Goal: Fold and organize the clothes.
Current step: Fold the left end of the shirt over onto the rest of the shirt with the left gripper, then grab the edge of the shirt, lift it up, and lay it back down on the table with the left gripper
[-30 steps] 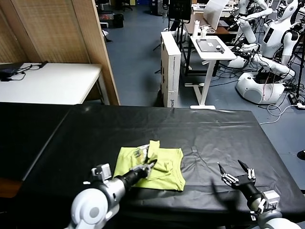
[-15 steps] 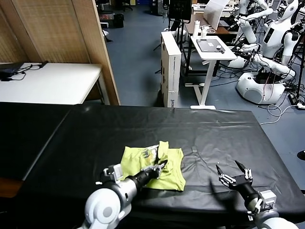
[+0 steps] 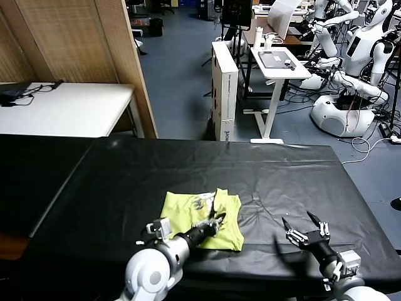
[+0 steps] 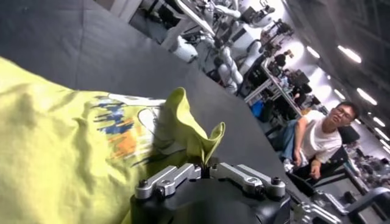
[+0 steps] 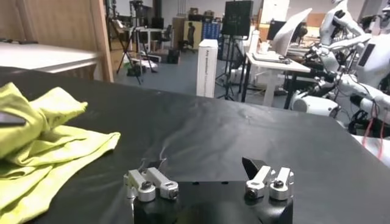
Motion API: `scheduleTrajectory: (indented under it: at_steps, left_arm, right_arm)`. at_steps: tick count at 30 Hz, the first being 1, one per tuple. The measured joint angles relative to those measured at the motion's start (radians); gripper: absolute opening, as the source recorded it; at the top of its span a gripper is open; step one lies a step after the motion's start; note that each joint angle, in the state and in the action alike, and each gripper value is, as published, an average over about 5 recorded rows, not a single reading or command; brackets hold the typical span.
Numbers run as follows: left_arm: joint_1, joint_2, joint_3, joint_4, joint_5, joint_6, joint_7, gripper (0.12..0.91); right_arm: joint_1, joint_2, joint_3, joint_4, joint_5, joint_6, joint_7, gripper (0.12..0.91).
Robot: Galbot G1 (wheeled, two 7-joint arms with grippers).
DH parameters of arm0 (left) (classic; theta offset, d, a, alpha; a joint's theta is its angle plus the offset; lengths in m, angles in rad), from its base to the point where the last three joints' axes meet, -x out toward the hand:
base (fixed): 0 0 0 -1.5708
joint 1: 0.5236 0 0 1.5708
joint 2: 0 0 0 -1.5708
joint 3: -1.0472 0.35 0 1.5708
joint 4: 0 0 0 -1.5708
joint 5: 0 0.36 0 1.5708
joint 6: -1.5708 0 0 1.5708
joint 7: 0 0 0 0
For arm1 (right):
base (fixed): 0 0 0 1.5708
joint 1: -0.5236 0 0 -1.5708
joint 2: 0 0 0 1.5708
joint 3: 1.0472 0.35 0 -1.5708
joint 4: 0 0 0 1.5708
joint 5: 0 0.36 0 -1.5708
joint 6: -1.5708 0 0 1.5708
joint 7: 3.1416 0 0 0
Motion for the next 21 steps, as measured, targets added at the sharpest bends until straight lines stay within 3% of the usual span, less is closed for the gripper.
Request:
scheduleTrajectory:
  at_steps: [7, 10, 13, 21]
  left_arm:
    - [0.029, -0.038, 0.006, -0.018, 0.026, -0.002, -0.001, 0.716]
    - [0.037, -0.053, 0.01, -0.029, 0.036, -0.002, -0.002, 0.856]
    - [0.044, -0.057, 0.003, -0.045, 0.039, -0.002, -0.003, 0.9]
    - [0.059, -0.02, -0.048, -0.093, 0.084, -0.037, 0.008, 0.907]
  right_arm:
    - [-0.015, -0.044, -0.023, 0.031, 0.0, -0.007, -0.031, 0.907]
    - [-0.008, -0.069, -0.042, 0.044, 0.0, -0.006, -0.037, 0.907]
    - [0.004, -0.094, -0.072, 0.053, -0.003, -0.008, -0.051, 0.907]
    - [0.076, -0.147, -0.189, 0.036, -0.022, -0.009, -0.098, 0.907]
